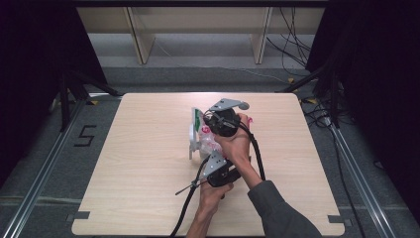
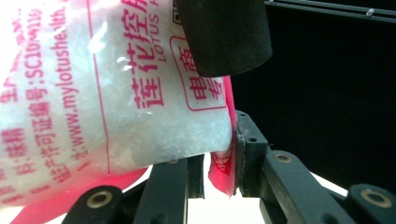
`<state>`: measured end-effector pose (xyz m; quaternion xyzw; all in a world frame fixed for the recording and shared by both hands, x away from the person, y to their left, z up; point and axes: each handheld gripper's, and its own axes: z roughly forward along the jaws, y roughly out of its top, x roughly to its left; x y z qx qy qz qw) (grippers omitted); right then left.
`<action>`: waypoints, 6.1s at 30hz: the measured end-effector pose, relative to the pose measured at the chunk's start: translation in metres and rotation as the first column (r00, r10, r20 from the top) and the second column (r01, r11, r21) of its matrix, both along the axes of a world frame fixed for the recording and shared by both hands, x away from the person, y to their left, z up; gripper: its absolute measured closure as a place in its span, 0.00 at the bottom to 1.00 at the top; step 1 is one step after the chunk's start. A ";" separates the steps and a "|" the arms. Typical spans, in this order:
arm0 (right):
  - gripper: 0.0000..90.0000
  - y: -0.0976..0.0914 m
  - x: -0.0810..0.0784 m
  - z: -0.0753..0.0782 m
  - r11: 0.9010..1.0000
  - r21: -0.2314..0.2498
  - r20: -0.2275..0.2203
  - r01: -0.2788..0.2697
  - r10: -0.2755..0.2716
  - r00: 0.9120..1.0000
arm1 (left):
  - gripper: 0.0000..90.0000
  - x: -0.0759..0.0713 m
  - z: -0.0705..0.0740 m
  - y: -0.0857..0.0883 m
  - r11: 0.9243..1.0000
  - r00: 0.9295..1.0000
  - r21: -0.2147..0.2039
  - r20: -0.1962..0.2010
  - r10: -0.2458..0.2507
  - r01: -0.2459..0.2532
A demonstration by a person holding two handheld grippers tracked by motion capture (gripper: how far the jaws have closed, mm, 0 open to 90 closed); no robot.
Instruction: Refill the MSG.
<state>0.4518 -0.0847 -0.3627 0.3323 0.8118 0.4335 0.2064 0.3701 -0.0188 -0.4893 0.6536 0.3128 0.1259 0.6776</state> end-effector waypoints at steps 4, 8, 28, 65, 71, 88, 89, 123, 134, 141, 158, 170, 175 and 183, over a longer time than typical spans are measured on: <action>1.00 0.001 0.000 0.000 1.000 -0.006 0.008 0.001 -0.001 1.000 | 0.85 0.000 0.000 0.002 0.999 1.000 0.038 0.011 -0.003 0.003; 1.00 0.000 0.000 0.000 1.000 -0.009 -0.005 0.003 -0.003 1.000 | 0.85 0.000 0.000 0.001 1.000 1.000 0.031 0.008 -0.004 0.004; 1.00 -0.016 -0.004 0.007 0.998 0.069 0.016 0.003 -0.004 1.000 | 0.85 0.004 -0.009 -0.003 0.999 1.000 0.031 -0.029 0.008 -0.007; 1.00 -0.073 -0.028 0.015 0.964 0.266 0.066 0.010 -0.028 0.997 | 0.64 0.006 -0.020 0.004 0.999 0.996 0.044 -0.091 0.019 -0.015; 1.00 -0.078 -0.032 0.011 0.952 0.306 0.062 -0.001 -0.019 0.998 | 0.57 0.005 -0.020 0.009 0.998 0.993 0.056 -0.110 0.046 -0.040; 1.00 -0.088 -0.040 0.008 0.932 0.362 0.079 -0.007 -0.024 0.997 | 0.40 -0.012 -0.020 0.028 0.995 0.990 0.101 -0.137 0.034 -0.020; 1.00 -0.088 -0.041 0.008 0.932 0.364 0.072 -0.002 -0.026 0.997 | 0.39 -0.014 -0.018 0.029 0.994 0.989 0.108 -0.141 0.035 -0.020; 1.00 -0.148 -0.062 -0.045 0.904 0.421 0.010 0.078 -0.090 0.996 | 0.38 -0.037 -0.012 0.080 0.992 0.989 0.118 -0.134 0.065 -0.049; 1.00 -0.200 -0.092 -0.055 0.900 0.421 0.012 0.110 -0.127 0.992 | 0.39 -0.039 -0.013 0.080 0.992 0.990 0.116 -0.131 0.059 -0.044; 1.00 -0.229 -0.109 -0.068 0.894 0.408 -0.028 0.185 -0.191 0.981 | 0.39 -0.040 -0.013 0.078 0.992 0.991 0.121 -0.123 0.049 -0.034; 1.00 -0.235 -0.108 -0.077 0.922 0.286 -0.010 0.261 -0.270 0.963 | 0.40 -0.040 -0.013 0.077 0.992 0.991 0.119 -0.121 0.051 -0.036; 1.00 -0.239 -0.102 -0.097 0.919 0.224 -0.062 0.325 -0.319 0.946 | 0.40 -0.039 -0.014 0.080 0.991 0.994 0.129 -0.099 0.038 -0.025; 1.00 -0.242 -0.097 -0.104 0.924 0.188 -0.056 0.333 -0.328 0.943 | 0.40 -0.039 -0.014 0.081 0.990 0.994 0.137 -0.101 0.048 -0.033; 0.97 -0.246 -0.097 -0.110 0.900 0.191 -0.113 0.392 -0.377 0.920 | 0.39 -0.038 -0.014 0.083 0.989 0.991 0.138 -0.113 0.065 -0.049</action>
